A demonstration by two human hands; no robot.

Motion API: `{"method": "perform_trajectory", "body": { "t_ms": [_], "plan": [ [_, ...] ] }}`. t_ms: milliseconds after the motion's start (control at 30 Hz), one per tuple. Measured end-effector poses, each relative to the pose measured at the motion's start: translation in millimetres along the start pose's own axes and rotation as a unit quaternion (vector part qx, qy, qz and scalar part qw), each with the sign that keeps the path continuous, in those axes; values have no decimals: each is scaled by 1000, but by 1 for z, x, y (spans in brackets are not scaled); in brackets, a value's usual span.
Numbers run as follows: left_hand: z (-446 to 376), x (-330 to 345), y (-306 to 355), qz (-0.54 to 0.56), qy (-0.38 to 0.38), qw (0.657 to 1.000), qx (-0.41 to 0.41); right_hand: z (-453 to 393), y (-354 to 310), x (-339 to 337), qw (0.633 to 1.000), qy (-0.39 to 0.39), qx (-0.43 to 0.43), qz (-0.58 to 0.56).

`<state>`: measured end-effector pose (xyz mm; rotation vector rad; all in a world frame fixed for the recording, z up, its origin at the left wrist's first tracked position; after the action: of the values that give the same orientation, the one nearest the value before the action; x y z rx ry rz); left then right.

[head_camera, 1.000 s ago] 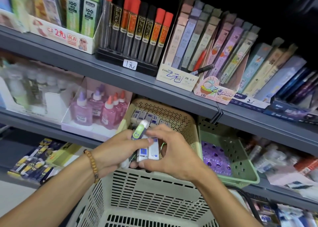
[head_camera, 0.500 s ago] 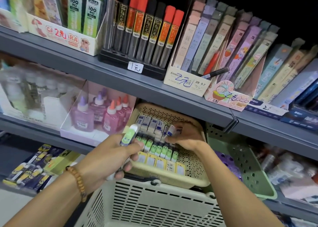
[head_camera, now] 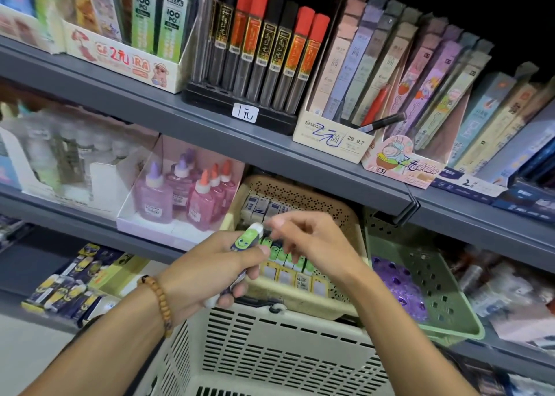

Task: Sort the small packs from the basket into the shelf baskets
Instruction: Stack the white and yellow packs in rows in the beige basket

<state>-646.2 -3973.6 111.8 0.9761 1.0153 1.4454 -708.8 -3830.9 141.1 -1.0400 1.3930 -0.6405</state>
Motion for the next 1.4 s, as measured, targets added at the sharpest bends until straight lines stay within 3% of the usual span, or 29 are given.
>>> {"method": "perform_trajectory", "body": {
  "t_ms": [100, 233, 467, 600, 733, 900, 1033, 1133, 1200, 1300, 1400],
  "plan": [
    [1, 3, 0, -17, -13, 1000, 3, 14, -20, 17, 996, -53, -19, -67],
    [-1, -3, 4, 4, 7, 1000, 12, 12, -25, 7, 995, -43, 14, -90],
    [-4, 4, 2, 68, 16, 997, -20, 10, -27, 5, 995, -79, -54, -9],
    [-2, 2, 7, 201, 5, 978, -59, -2, 9, -17, 999, 11, 47, -11],
    [0, -6, 8, 245, 15, 968, -51, -12, 53, -35, 983, 105, 146, 34],
    [1, -11, 6, 217, 81, 973, -4, -28, 74, -16, 975, 98, 200, 23],
    [2, -9, 3, 199, 99, 975, -11, -32, 79, 7, 973, 57, 217, 59],
    [2, -9, 1, 187, 101, 977, -20, -24, 63, 5, 979, 70, 151, 117],
    [3, -9, 2, 174, 96, 980, -22, -15, 43, 2, 990, 81, 92, 66],
    [2, -7, 3, 156, 76, 984, -27, 3, 12, 8, 997, 16, 43, -66],
    [2, -5, 4, 128, 48, 991, -9, 12, -6, 15, 999, -19, 8, -50]
  ]
}}
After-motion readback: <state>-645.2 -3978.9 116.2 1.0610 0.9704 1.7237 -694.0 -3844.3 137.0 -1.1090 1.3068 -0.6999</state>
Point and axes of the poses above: each hand's wrist, its own z-axis away from the middle knuckle, its own x-axis out of the palm, y = z × x, the point moved 5 cm from there along -z, towards the middle knuckle, and after that the axes turned 15 degrees about y, right-handed, at the moved point
